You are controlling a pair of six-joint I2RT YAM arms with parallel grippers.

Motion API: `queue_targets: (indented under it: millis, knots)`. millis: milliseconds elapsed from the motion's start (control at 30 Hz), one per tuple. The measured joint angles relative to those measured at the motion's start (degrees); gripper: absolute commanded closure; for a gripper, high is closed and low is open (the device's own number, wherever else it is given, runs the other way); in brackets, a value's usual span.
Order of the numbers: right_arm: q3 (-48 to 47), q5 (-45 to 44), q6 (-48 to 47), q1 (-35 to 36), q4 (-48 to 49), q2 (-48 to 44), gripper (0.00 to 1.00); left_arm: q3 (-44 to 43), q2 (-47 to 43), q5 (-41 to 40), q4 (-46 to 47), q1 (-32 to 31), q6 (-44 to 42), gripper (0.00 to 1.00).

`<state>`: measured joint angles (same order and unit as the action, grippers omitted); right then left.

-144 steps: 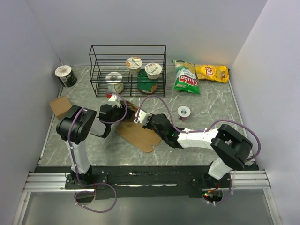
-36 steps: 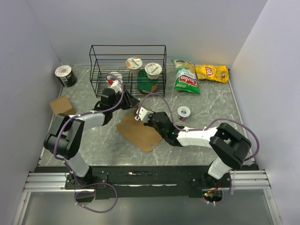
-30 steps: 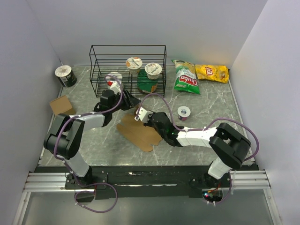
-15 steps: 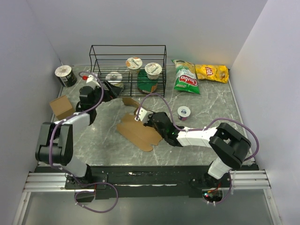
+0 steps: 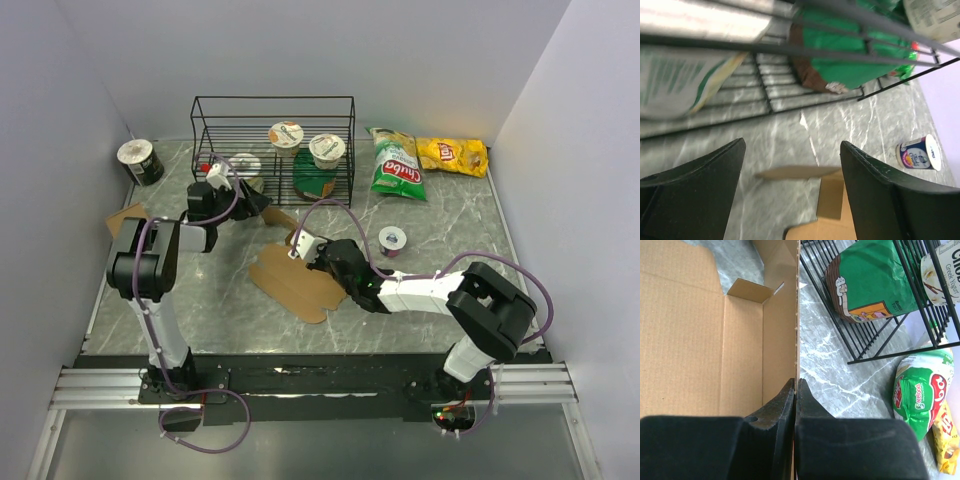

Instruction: Fold the paper box

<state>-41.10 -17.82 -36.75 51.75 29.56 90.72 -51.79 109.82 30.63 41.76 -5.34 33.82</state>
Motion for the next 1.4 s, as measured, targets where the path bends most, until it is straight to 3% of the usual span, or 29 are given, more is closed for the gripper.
queue_targets:
  millis: [233, 500, 833, 1400]
  knots:
    - [0.0, 0.3, 0.0, 0.0, 0.0, 0.0, 1.00, -3.3, 5.2, 2.7, 3.0, -0.1, -0.2, 0.19]
    - [0.0, 0.3, 0.0, 0.0, 0.0, 0.0, 1.00, -5.4, 6.4, 8.5, 3.2, -0.1, -0.4, 0.33]
    - [0.0, 0.0, -0.2, 0.0, -0.1, 0.0, 1.00, 4.0, 6.1, 15.6, 17.7, 0.7, 3.2, 0.45]
    - [-0.2, -0.6, -0.7, -0.2, -0.4, 0.1, 1.00, 13.6, 4.1, 19.8, 30.3, -2.3, 15.2, 0.46]
